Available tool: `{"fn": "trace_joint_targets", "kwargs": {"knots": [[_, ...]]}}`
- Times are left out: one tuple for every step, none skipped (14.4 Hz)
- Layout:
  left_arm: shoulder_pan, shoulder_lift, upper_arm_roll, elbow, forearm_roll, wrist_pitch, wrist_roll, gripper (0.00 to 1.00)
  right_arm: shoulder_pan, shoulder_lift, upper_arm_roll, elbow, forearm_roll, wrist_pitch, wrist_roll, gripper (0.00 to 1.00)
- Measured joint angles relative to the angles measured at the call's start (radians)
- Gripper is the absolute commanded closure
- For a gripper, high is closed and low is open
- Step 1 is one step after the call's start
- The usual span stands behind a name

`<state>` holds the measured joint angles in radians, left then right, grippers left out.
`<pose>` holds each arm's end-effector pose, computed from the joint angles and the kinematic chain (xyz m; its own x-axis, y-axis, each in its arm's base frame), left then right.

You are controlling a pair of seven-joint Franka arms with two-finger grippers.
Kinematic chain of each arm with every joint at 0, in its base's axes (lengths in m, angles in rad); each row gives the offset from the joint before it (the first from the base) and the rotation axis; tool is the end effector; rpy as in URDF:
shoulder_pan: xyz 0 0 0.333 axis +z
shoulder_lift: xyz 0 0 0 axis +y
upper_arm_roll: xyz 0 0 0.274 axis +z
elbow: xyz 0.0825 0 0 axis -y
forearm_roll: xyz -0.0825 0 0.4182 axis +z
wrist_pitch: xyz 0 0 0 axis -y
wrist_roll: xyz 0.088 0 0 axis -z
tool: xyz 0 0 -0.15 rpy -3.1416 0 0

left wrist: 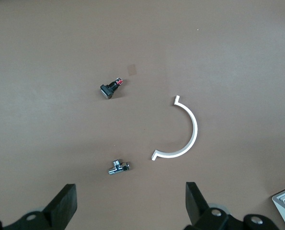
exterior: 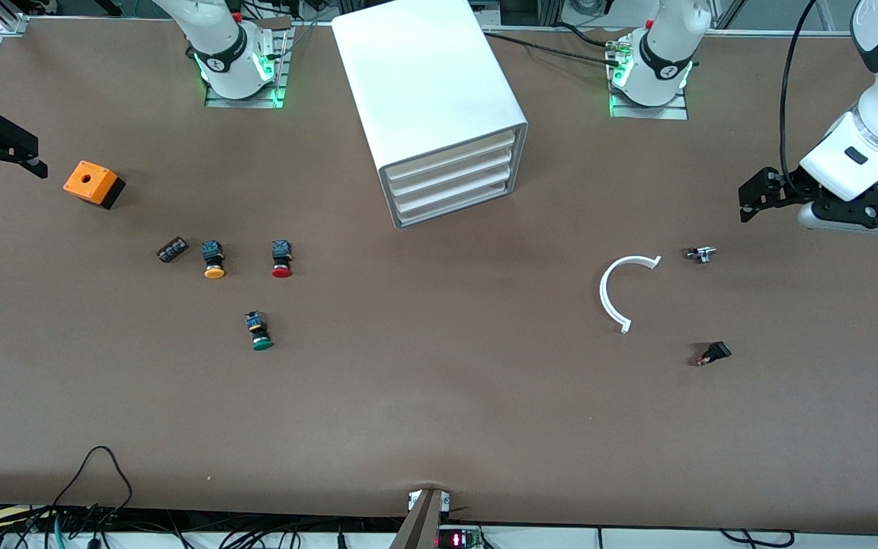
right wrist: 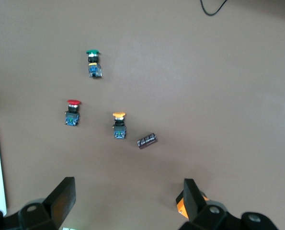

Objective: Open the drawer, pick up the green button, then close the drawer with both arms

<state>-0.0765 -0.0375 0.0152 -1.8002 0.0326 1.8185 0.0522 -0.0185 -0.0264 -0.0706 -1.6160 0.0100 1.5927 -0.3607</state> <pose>0.5938 -0.0323 0.4663 0.9912 -0.1211 0.0539 -0.1193 -0.9923 -0.0343 0.5812 -0.0508 0.5339 0.9634 0.2681 0.0070 0.2681 -0.9633 -0.0100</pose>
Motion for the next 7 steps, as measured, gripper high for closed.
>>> {"fn": "trace_joint_targets", "kwargs": {"knots": [[0.0,0.0,0.0,0.0,0.0,-0.001,0.0,0.0,-0.001,0.0,0.0,0.0,0.0,-0.01,0.0,0.0],[0.0,0.0,0.0,0.0,0.0,-0.001,0.0,0.0,-0.001,0.0,0.0,0.0,0.0,-0.014,0.0,0.0],[0.0,0.0,0.0,0.0,0.0,-0.002,0.001,0.0,-0.002,0.0,0.0,0.0,0.0,-0.016,0.0,0.0],[0.0,0.0,0.0,0.0,0.0,-0.003,0.001,0.0,-0.002,0.0,0.001,0.0,0.0,-0.016,0.0,0.0],[0.0,0.0,-0.001,0.0,0.0,-0.003,0.001,0.0,-0.002,0.0,0.001,0.0,0.0,-0.016,0.0,0.0],[0.0,0.0,-0.002,0.0,0.0,-0.003,0.001,0.0,-0.002,0.0,0.002,0.0,0.0,-0.016,0.0,0.0],[-0.001,0.0,-0.002,0.001,0.0,-0.004,0.001,0.0,-0.003,0.0,0.004,0.0,0.0,-0.016,0.0,0.0]]}}
